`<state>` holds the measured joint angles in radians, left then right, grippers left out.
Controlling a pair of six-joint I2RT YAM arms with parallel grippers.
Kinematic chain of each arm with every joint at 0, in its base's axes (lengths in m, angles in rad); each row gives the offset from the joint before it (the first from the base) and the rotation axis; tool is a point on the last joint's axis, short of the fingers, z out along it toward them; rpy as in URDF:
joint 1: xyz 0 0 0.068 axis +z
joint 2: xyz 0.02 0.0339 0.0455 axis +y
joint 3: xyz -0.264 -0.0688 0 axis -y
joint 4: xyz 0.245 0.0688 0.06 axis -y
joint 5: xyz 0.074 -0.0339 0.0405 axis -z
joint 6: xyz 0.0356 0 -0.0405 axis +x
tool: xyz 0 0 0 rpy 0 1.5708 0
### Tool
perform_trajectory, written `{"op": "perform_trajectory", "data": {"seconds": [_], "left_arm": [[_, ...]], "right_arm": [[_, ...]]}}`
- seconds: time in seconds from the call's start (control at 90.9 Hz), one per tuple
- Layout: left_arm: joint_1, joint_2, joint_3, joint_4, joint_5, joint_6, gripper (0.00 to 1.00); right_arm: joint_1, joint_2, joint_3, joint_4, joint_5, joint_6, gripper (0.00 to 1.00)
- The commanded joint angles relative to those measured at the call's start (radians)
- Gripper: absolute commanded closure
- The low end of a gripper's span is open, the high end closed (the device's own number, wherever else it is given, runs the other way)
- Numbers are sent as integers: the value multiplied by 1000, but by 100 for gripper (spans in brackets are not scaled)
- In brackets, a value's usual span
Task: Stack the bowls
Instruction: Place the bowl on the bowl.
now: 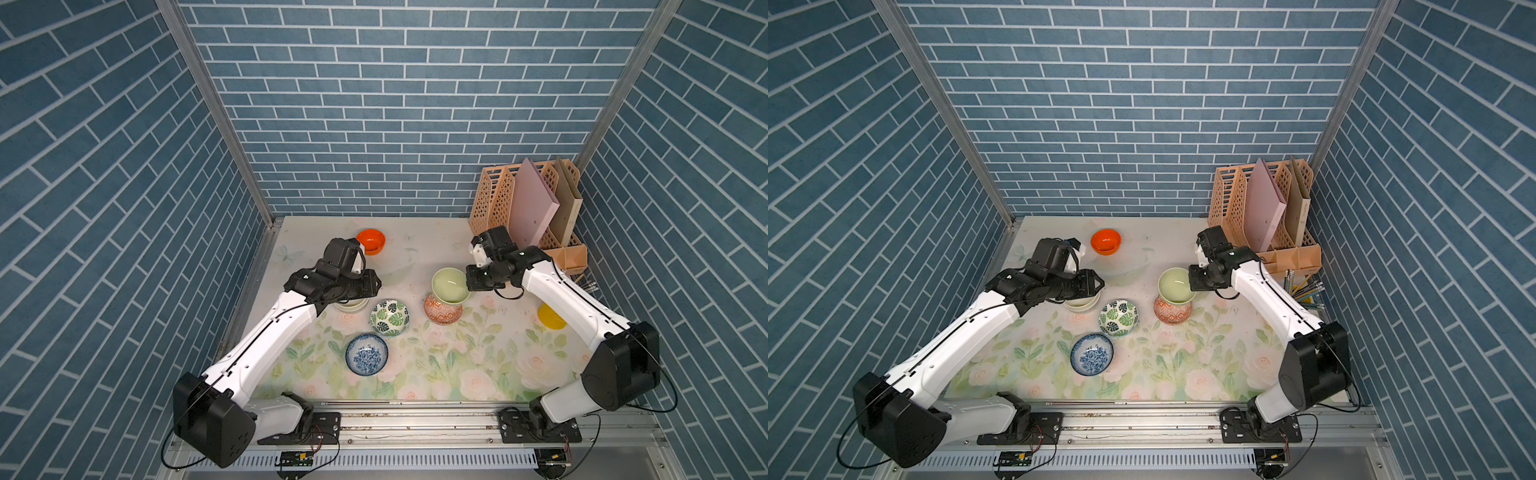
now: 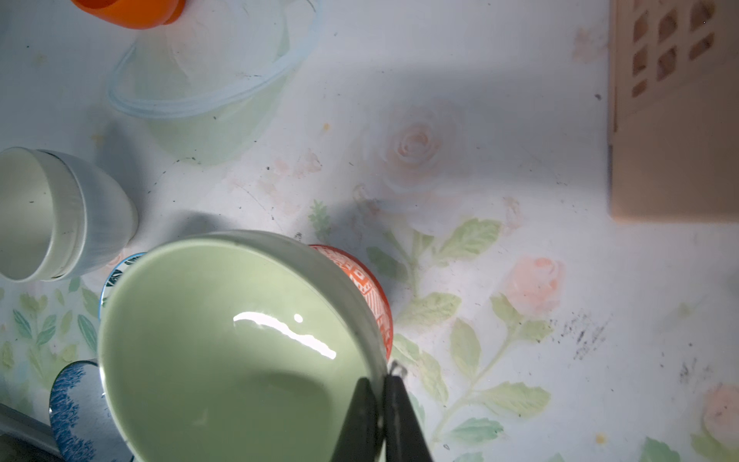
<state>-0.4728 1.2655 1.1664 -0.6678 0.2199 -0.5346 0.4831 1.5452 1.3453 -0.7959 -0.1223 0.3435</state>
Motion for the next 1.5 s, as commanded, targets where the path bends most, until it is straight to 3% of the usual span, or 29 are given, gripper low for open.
{"op": "perform_trajectory", "data": {"seconds": [0.0, 0.11, 0.627, 1.089, 1.485], "left_arm": [[-6, -5, 9, -9, -45, -1, 51], [-1, -23, -6, -2, -91, -7, 51], [27, 14, 28, -48, -109, 20, 50], [39, 32, -7, -21, -106, 27, 52], [42, 49, -25, -20, -122, 24, 61]], "right_arm": [[44, 37, 80, 29, -2, 29, 100], [90, 93, 142, 19, 2, 32, 100], [258, 366, 472, -34, 11, 38, 100], [340, 466, 627, -82, 19, 33, 100], [380, 491, 689, -110, 35, 25, 100]]}}
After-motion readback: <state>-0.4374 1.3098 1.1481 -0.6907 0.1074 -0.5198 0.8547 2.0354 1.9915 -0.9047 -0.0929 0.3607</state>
